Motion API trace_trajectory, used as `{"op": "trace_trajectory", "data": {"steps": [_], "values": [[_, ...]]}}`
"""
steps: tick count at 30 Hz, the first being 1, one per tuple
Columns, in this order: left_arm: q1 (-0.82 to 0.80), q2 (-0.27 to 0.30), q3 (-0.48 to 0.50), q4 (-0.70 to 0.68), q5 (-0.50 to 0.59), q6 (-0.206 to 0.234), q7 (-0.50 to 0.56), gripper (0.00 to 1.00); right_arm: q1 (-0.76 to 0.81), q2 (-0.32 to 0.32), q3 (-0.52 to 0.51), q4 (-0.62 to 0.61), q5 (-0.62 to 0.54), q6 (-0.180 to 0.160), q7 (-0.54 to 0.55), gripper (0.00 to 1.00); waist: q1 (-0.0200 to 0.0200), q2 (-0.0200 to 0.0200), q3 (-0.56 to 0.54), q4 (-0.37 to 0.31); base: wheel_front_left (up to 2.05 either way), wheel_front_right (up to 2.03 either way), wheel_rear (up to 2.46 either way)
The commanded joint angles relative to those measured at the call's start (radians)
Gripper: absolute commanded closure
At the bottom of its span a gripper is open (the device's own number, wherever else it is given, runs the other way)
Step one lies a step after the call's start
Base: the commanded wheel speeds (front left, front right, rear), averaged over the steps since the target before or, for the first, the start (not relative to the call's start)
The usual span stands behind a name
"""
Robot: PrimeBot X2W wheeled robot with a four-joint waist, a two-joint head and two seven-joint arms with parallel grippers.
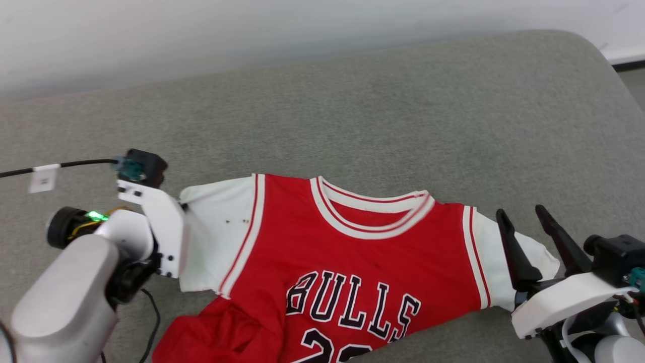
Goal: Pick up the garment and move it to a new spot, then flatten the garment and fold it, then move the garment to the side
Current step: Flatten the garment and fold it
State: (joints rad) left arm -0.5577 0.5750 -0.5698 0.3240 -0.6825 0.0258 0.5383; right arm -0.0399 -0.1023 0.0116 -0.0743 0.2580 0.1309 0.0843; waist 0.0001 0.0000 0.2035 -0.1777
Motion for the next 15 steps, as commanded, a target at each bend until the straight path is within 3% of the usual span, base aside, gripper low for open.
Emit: {"op": "trace_trajectory", "data": {"steps": [1,9,11,12,13,15], "values": [[0.022,0.015,0.017,-0.001,-0.007,0.019,-0.018,1.0,0.005,-0.011,-0.011,-0.006,0.004,-0.001,0.007,0.0,-0.0001,0.0,-0.017,0.03,0.0,0.0,0.0],[0.2,0.064,0.145,0.001,-0.106,0.115,-0.101,1.0,0.022,-0.017,-0.056,-0.021,0.004,-0.001,0.026,0.0,-0.0001,0.0,-0.02,0.089,0.0,0.0,0.0],[0.248,0.044,0.163,-0.002,-0.143,0.108,-0.129,1.0,0.029,-0.018,-0.067,-0.02,0.005,0.0,0.029,0.0,-0.0001,0.0,-0.022,0.104,0.0,0.0,0.0],[0.264,0.033,0.172,-0.005,-0.152,0.11,-0.149,0.62,0.032,-0.019,-0.073,-0.019,0.006,0.0,0.031,0.0,-0.0001,0.0,-0.026,0.112,0.0,0.0,0.0],[0.278,0.028,0.171,-0.006,-0.151,0.109,-0.163,0.0,0.033,-0.019,-0.078,-0.016,0.007,0.0,0.035,0.0,-0.0001,0.0,-0.03,0.119,0.0,0.0,0.0],[0.294,0.001,0.179,-0.011,-0.162,0.103,-0.212,0.0,0.035,-0.021,-0.087,-0.014,0.008,0.0,0.04,0.0,-0.0001,0.0,-0.04,0.131,0.0,0.0,0.0]]}}
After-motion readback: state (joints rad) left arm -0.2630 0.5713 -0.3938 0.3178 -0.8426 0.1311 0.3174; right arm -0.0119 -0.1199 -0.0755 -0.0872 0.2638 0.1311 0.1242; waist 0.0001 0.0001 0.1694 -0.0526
